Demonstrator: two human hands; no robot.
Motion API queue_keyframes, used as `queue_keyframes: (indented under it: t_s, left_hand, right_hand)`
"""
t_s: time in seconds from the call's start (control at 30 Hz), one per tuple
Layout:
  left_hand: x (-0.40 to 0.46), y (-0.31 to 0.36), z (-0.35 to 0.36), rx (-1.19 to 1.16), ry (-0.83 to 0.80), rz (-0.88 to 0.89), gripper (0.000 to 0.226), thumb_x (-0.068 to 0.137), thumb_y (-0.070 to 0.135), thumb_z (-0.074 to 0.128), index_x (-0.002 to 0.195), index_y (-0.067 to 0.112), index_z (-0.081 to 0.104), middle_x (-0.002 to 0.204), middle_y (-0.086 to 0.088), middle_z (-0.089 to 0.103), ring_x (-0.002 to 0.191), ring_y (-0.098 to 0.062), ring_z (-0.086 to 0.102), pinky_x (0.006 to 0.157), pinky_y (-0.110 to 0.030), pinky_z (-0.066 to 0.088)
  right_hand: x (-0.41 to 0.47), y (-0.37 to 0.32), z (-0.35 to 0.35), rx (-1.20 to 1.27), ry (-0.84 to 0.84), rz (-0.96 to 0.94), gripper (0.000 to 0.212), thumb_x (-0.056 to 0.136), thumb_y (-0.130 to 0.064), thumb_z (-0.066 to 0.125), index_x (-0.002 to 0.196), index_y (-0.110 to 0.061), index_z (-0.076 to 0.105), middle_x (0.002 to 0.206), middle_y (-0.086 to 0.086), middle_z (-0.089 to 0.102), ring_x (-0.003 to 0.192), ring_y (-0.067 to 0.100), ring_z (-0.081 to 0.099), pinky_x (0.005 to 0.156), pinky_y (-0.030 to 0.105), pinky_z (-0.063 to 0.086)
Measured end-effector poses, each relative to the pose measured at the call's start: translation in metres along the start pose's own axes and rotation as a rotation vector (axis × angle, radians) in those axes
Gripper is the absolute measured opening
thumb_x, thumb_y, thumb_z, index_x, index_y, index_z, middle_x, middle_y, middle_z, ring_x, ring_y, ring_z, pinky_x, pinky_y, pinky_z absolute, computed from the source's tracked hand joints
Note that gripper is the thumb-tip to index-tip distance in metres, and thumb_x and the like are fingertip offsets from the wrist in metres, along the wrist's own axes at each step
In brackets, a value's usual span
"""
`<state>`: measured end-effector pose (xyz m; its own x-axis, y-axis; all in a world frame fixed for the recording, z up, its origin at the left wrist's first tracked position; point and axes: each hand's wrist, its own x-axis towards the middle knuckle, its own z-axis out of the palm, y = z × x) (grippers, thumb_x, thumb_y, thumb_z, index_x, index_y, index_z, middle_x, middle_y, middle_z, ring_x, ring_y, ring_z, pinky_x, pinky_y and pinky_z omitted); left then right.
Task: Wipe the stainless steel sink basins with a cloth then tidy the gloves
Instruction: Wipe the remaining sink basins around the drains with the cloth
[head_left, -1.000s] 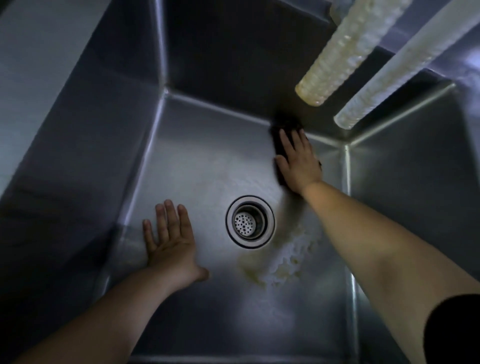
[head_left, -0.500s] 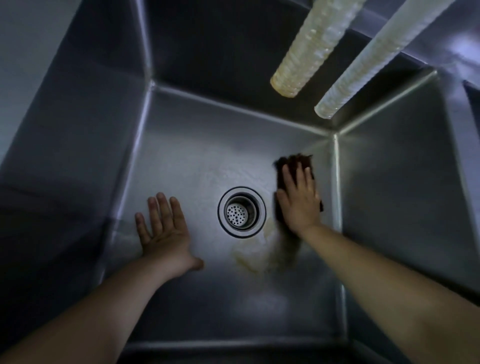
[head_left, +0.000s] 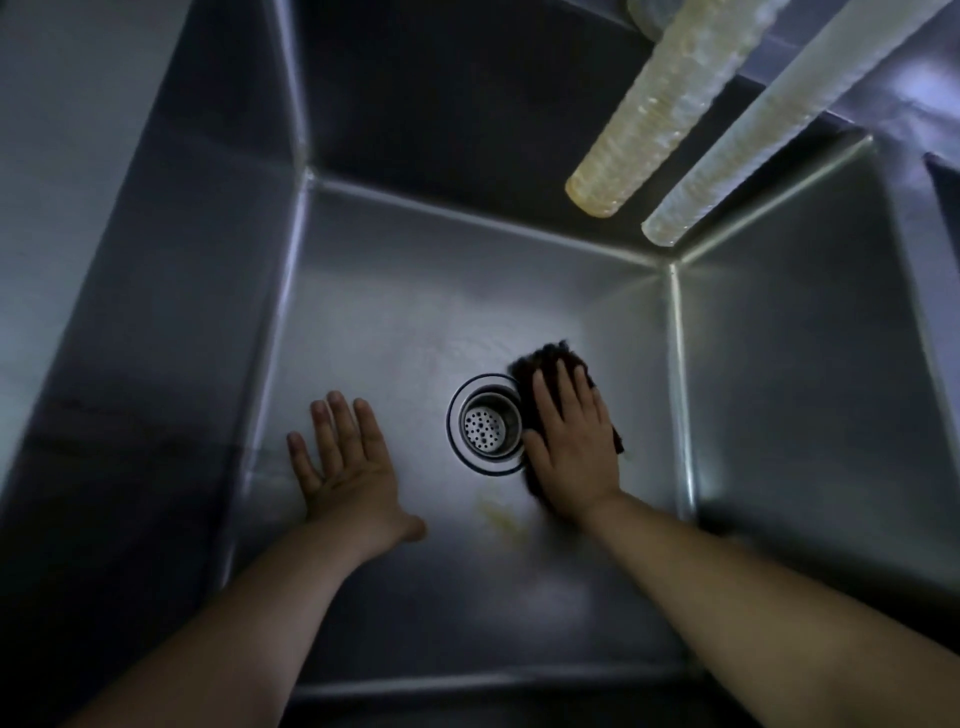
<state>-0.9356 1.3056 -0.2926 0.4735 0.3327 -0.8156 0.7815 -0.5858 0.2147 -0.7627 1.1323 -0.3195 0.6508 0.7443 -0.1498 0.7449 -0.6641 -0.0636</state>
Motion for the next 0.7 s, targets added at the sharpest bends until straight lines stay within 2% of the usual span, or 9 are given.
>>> queue_keyframes:
  t_s: [0.07,0.13,0.3,0.4,0.47,0.53,0.6,0.67,0.7]
  left_hand:
    - [0.000,0.000,0.000,-0.010,-0.005,0.003,0.158,0.051,0.061,0.076,0.099,0.009,-0.065,0.107,-0.015,-0.070,0.100,-0.031,-0.065,0.077,-0.049,-0.047]
    - [0.001,-0.001,0.001,-0.013,-0.008,0.007,0.158,0.051,0.061,0.076,0.098,0.009,-0.065,0.107,-0.015,-0.070,0.100,-0.031,-0.065,0.075,-0.049,-0.047]
    - [0.002,-0.001,0.000,-0.027,-0.004,0.008,0.159,0.051,0.064,0.076,0.099,0.010,-0.065,0.106,-0.015,-0.070,0.100,-0.031,-0.065,0.077,-0.048,-0.045]
    - [0.000,0.000,0.000,-0.036,-0.010,0.000,0.160,0.048,0.064,0.077,0.099,0.011,-0.065,0.108,-0.014,-0.070,0.103,-0.030,-0.064,0.076,-0.047,-0.047]
    - [-0.001,0.001,-0.001,-0.037,-0.013,0.004,0.161,0.047,0.065,0.078,0.098,0.011,-0.065,0.106,-0.013,-0.071,0.102,-0.029,-0.064,0.074,-0.046,-0.048]
    - [-0.002,0.001,-0.002,-0.037,-0.014,0.004,0.163,0.044,0.065,0.078,0.099,0.011,-0.064,0.105,-0.012,-0.071,0.101,-0.029,-0.065,0.073,-0.046,-0.049]
    - [-0.002,0.001,-0.001,-0.034,-0.015,-0.004,0.164,0.042,0.067,0.079,0.101,0.010,-0.064,0.106,-0.013,-0.071,0.101,-0.029,-0.065,0.073,-0.046,-0.049]
    - [-0.001,0.001,0.000,-0.028,-0.018,-0.006,0.166,0.039,0.067,0.079,0.103,0.010,-0.063,0.107,-0.013,-0.070,0.102,-0.029,-0.065,0.073,-0.047,-0.049]
    - [0.000,0.001,0.000,-0.023,-0.018,-0.004,0.166,0.038,0.066,0.079,0.103,0.010,-0.063,0.107,-0.013,-0.070,0.102,-0.029,-0.065,0.073,-0.047,-0.049]
  right_hand:
    - [0.025,-0.016,-0.001,0.008,0.016,0.099,0.065,0.090,-0.041,0.029,0.150,-0.020,0.016,0.158,0.013,0.015,0.146,0.031,0.007,0.118,0.045,0.011]
    - [0.046,-0.037,-0.001,0.025,0.024,0.110,0.064,0.091,-0.036,0.036,0.151,-0.023,0.015,0.158,0.012,0.013,0.146,0.031,0.007,0.119,0.044,0.008]
    - [0.029,-0.093,0.003,0.202,-0.005,-0.145,0.065,0.087,-0.023,0.049,0.148,-0.022,0.026,0.157,0.012,0.018,0.146,0.032,0.008,0.117,0.043,0.009]
    - [-0.011,-0.092,0.001,0.253,-0.049,-0.245,0.066,0.083,-0.014,0.057,0.145,-0.018,0.035,0.154,0.013,0.027,0.143,0.033,0.019,0.112,0.044,0.023]
    - [-0.034,-0.082,-0.005,0.159,-0.060,-0.329,0.064,0.077,-0.015,0.065,0.138,-0.019,0.047,0.146,0.013,0.042,0.134,0.034,0.041,0.102,0.042,0.038]
    - [-0.053,-0.067,-0.010,0.009,-0.063,-0.374,0.059,0.070,-0.021,0.073,0.128,-0.024,0.059,0.135,0.008,0.056,0.115,0.030,0.059,0.086,0.035,0.048]
    - [-0.067,-0.045,-0.013,-0.070,-0.057,-0.365,0.057,0.066,-0.024,0.076,0.121,-0.028,0.064,0.127,0.004,0.062,0.098,0.027,0.065,0.074,0.030,0.049]
    - [-0.074,-0.020,-0.019,-0.117,-0.055,-0.247,0.060,0.062,-0.025,0.077,0.121,-0.027,0.064,0.123,0.005,0.064,0.082,0.029,0.064,0.066,0.030,0.048]
    - [-0.073,-0.006,-0.022,-0.147,-0.052,-0.165,0.063,0.063,-0.026,0.077,0.124,-0.026,0.062,0.124,0.006,0.063,0.081,0.031,0.063,0.065,0.032,0.048]
